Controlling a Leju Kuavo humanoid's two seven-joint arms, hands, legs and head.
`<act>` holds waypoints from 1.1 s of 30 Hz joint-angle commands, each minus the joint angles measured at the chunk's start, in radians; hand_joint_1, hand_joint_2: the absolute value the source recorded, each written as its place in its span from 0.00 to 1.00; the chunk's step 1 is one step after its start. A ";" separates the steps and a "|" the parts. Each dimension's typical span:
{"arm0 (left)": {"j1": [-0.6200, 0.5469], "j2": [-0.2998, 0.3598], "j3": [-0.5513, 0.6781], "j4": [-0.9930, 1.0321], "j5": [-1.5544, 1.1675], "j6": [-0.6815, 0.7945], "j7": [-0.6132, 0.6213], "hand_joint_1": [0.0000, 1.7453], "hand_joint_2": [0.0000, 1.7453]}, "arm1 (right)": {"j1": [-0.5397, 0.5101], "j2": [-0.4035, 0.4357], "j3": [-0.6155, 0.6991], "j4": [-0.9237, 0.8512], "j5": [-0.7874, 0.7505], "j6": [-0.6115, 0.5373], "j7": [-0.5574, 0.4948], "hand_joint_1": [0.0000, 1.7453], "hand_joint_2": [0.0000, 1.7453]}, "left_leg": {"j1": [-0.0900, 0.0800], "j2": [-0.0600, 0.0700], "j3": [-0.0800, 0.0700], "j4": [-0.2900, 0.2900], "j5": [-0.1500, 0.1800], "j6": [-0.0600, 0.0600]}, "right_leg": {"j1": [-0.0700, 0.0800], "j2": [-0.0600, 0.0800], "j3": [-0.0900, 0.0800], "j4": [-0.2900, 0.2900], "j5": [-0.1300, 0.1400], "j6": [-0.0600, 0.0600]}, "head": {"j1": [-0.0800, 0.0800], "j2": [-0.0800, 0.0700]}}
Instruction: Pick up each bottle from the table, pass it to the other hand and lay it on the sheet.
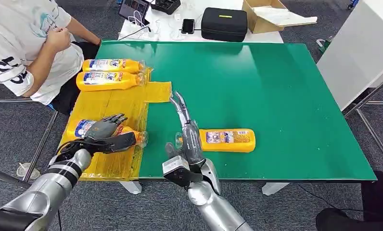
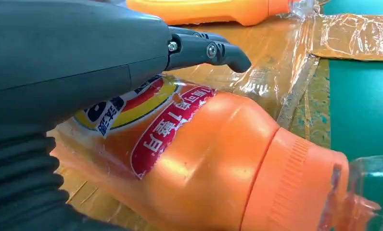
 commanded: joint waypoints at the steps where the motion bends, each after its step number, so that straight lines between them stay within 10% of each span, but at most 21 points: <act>1: -0.012 0.002 0.025 0.049 0.060 -0.076 -0.025 0.00 0.00 | -0.047 -0.012 -0.008 0.076 -0.002 0.001 0.000 0.00 0.00 | 0.000 0.002 0.003 -0.001 -0.001 0.001 | 0.000 0.001 0.003 -0.001 0.000 -0.001 | 0.000 0.000; 9: 0.149 -0.030 0.362 -0.219 0.596 -0.241 -0.183 0.00 0.00 | -0.137 -0.080 -0.010 0.204 0.203 0.000 0.240 0.00 0.00 | -0.001 0.002 0.007 -0.002 -0.001 0.001 | 0.000 0.002 0.007 -0.002 0.000 -0.001 | 0.000 0.000; 10: 0.189 -0.064 0.439 -0.297 0.704 -0.188 -0.183 0.00 1.00 | -0.163 -0.106 -0.008 0.237 0.278 0.022 0.332 0.00 1.00 | -0.001 0.003 0.009 -0.003 -0.001 0.002 | 0.000 0.002 0.010 -0.004 0.000 -0.001 | 0.000 0.000; 17: 0.334 -0.183 0.676 -0.630 0.949 0.020 -0.143 0.00 1.00 | -0.246 -0.245 -0.111 0.372 0.454 0.235 0.593 0.00 1.00 | -0.001 0.000 0.006 0.000 -0.002 0.002 | 0.000 -0.003 0.007 -0.002 -0.001 -0.001 | 0.000 0.000; 33: 0.348 -0.180 0.624 -0.497 0.892 0.066 -0.183 0.00 1.00 | -0.257 -0.278 -0.176 0.476 0.447 0.400 0.599 0.00 1.00 | -0.001 0.001 0.004 -0.001 -0.001 0.001 | -0.001 -0.001 0.004 -0.001 0.000 0.000 | 0.000 0.000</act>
